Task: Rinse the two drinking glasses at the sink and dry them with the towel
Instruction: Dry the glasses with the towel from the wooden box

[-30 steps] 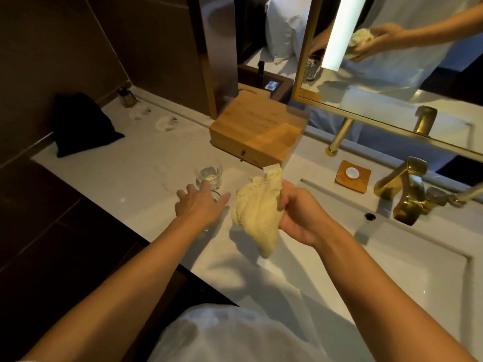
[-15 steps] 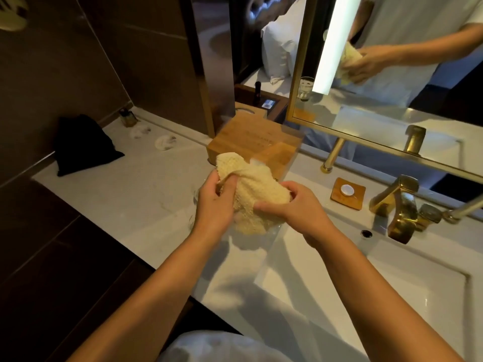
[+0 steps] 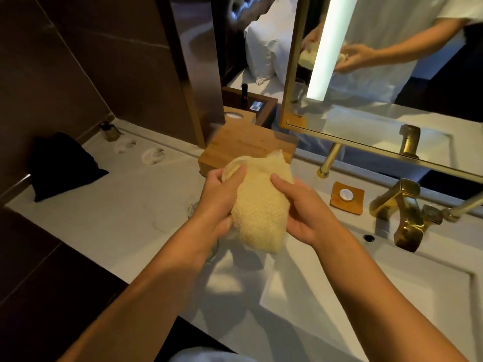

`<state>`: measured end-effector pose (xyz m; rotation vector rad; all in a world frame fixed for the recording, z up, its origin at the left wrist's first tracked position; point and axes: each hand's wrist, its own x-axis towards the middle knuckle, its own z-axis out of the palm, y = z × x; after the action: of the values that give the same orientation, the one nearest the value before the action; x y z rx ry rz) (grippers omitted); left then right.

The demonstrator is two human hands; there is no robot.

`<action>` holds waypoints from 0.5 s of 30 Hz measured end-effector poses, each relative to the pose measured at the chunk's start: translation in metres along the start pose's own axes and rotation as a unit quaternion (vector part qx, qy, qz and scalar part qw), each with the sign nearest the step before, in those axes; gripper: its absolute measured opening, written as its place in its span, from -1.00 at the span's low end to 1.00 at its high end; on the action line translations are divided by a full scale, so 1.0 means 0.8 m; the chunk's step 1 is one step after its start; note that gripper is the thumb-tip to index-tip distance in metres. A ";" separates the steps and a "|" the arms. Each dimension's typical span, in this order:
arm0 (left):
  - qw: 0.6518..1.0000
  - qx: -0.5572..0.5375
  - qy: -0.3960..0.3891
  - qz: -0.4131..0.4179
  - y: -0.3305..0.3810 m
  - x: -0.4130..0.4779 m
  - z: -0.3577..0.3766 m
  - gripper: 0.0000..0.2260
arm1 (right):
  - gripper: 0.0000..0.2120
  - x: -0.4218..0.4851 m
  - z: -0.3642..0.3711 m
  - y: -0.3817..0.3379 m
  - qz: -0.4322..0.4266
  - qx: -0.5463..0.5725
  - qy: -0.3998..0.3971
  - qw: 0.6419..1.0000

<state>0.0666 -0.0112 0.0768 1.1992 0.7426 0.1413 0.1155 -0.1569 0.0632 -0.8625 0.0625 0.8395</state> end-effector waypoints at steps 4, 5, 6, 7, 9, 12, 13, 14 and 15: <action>0.998 0.068 0.016 0.000 0.009 0.056 -0.013 -0.74 | -0.82 0.040 0.004 0.003 -0.109 -0.240 0.160 0.951; 0.991 0.121 0.031 0.048 0.013 0.073 -0.016 -0.78 | -0.83 0.051 0.004 0.004 -0.117 -0.272 0.182 0.938; 0.978 0.174 0.040 0.105 0.018 0.090 -0.019 -0.81 | -0.82 0.062 0.007 0.003 -0.118 -0.280 0.199 0.932; 0.963 0.218 0.039 0.154 0.025 0.106 -0.021 -0.83 | -0.77 0.075 0.008 0.002 -0.114 -0.277 0.214 0.930; 0.940 0.269 0.019 0.208 0.040 0.142 -0.024 -0.85 | -0.69 0.103 0.011 -0.003 -0.104 -0.266 0.236 0.929; 0.927 0.303 -0.029 0.221 0.056 0.199 -0.020 -0.85 | -0.72 0.146 0.010 -0.013 -0.094 -0.240 0.274 0.926; 0.924 0.308 -0.042 0.224 0.060 0.217 -0.017 -0.85 | -0.72 0.160 0.008 -0.017 -0.092 -0.234 0.287 0.924; 0.922 0.314 -0.051 0.220 0.063 0.236 -0.014 -0.85 | -0.70 0.174 0.007 -0.021 -0.091 -0.230 0.301 0.921; 0.922 0.321 -0.061 0.208 0.066 0.254 -0.012 -0.84 | -0.68 0.188 0.005 -0.024 -0.092 -0.229 0.314 0.917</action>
<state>0.2301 0.1129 0.0306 1.9716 0.4149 0.1789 0.2308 -0.0668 0.0231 -1.5377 0.3536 0.3705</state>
